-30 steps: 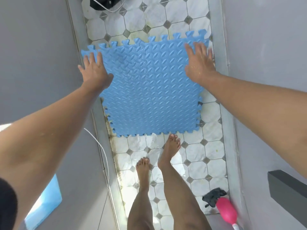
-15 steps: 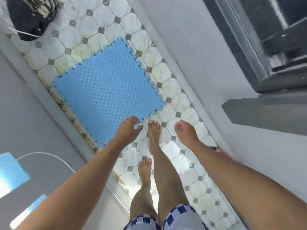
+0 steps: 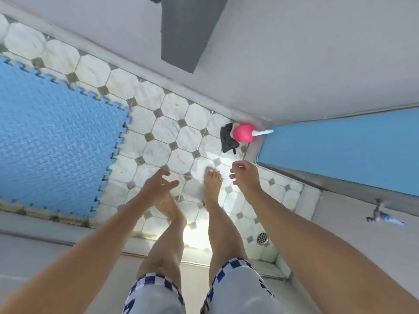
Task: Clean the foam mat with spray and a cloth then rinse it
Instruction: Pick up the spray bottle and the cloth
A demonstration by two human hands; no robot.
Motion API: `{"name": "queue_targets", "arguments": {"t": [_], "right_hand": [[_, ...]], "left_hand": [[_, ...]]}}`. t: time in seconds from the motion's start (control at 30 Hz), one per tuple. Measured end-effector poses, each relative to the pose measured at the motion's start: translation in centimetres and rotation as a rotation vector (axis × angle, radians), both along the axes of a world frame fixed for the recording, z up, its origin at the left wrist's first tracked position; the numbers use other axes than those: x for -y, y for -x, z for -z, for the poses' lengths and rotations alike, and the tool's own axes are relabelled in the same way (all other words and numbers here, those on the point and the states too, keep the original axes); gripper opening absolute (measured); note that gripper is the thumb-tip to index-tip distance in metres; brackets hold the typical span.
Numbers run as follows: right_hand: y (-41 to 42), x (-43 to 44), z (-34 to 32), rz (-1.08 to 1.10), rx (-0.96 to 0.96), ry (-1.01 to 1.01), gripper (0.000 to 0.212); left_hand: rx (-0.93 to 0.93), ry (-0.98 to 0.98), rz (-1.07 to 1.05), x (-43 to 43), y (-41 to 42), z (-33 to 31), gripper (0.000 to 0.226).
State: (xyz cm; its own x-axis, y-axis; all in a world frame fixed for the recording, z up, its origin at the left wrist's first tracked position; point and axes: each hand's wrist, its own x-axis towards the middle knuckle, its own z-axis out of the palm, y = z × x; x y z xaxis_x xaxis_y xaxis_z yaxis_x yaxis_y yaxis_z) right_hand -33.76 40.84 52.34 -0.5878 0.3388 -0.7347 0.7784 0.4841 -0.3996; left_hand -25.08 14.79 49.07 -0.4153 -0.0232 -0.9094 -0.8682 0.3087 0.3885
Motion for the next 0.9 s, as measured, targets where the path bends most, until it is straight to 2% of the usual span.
{"name": "queue_targets", "arguments": {"t": [0.1, 0.3, 0.37, 0.47, 0.57, 0.63, 0.7, 0.73, 0.77, 0.8, 0.83, 0.9], "right_hand": [[0.7, -3.6, 1.4, 0.160, -0.025, 0.058, 0.007], [4.1, -10.6, 6.6, 0.402, -0.016, 0.182, 0.005], [5.9, -12.5, 9.6, 0.439, 0.003, 0.199, 0.015], [7.9, -14.6, 14.6, 0.407, 0.045, 0.178, 0.044], [11.4, -16.2, 19.7, 0.392, -0.005, 0.103, 0.064], [13.8, -17.8, 23.1, 0.390, -0.060, 0.076, 0.071], [14.5, -18.3, 28.0, 0.344, -0.143, -0.049, 0.060], [13.0, -20.0, 30.5, 0.385, -0.151, 0.038, 0.044], [8.0, -20.1, 34.9, 0.339, -0.159, -0.021, 0.029], [2.7, -19.4, 39.1, 0.229, -0.178, -0.150, 0.027], [-1.7, -18.6, 42.5, 0.144, -0.162, -0.264, 0.034], [-5.6, -18.1, 47.6, 0.063, -0.163, -0.333, 0.043]], "left_hand": [[0.011, 0.011, 0.030, -2.8, 2.7, 0.9, 0.040], [-0.009, 0.003, -0.049, -8.4, 9.4, 5.5, 0.041], [-0.008, 0.017, -0.044, -10.6, 11.5, 8.1, 0.039], [0.032, 0.021, -0.046, -14.7, 14.3, 13.5, 0.025], [0.049, 0.021, 0.000, -19.6, 17.2, 19.8, 0.024], [0.013, 0.041, 0.078, -22.9, 18.8, 24.2, 0.025], [-0.033, 0.090, 0.144, -26.1, 20.6, 28.0, 0.026], [-0.050, 0.131, 0.173, -27.4, 21.4, 30.0, 0.030], [-0.057, 0.174, 0.192, -28.4, 22.0, 31.8, 0.038], [-0.048, 0.212, 0.183, -29.2, 22.5, 33.6, 0.049], [-0.030, 0.240, 0.150, -29.8, 22.8, 35.4, 0.059], [-0.004, 0.278, 0.068, -30.6, 23.3, 38.2, 0.068]]}}
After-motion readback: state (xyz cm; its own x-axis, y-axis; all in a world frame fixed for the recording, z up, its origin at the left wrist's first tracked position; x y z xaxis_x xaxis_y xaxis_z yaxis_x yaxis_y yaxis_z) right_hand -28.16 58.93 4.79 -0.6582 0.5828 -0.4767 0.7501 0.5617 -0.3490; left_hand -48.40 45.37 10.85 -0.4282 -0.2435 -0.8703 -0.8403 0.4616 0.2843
